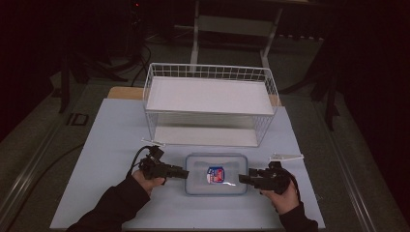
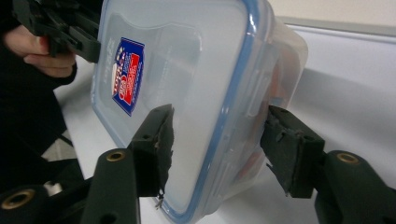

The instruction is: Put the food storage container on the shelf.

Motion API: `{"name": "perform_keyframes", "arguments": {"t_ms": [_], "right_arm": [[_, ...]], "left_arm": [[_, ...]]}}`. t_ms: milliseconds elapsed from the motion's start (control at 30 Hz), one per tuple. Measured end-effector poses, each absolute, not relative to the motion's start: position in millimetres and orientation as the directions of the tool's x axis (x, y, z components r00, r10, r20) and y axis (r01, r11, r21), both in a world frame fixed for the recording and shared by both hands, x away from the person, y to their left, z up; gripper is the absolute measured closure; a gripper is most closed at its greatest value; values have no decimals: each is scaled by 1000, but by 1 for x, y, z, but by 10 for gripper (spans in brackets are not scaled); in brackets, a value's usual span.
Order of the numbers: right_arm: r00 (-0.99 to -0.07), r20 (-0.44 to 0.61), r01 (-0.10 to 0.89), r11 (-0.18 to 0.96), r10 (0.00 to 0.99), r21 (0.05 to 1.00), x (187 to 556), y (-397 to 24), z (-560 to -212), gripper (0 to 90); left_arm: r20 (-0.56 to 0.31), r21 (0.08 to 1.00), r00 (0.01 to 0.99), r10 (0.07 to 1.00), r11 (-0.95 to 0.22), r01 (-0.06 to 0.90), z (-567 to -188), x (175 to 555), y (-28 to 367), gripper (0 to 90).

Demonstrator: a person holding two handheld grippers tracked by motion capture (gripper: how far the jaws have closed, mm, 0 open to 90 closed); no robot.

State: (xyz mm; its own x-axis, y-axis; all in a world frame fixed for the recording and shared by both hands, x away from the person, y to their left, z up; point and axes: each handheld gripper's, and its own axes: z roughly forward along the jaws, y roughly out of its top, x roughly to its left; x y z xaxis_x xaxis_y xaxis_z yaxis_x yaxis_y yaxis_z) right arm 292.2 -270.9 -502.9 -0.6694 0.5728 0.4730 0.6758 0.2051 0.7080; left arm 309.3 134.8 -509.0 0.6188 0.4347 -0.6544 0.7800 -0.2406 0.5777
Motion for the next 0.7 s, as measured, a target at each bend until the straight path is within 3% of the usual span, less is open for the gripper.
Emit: {"name": "perform_keyframes", "arguments": {"t_ms": [700], "right_arm": [[-679,476,670,206,560,713,295,-271,-485,520]], "left_arm": [[-556,682,677,483,-201,703,-489,296,136,580]]}}
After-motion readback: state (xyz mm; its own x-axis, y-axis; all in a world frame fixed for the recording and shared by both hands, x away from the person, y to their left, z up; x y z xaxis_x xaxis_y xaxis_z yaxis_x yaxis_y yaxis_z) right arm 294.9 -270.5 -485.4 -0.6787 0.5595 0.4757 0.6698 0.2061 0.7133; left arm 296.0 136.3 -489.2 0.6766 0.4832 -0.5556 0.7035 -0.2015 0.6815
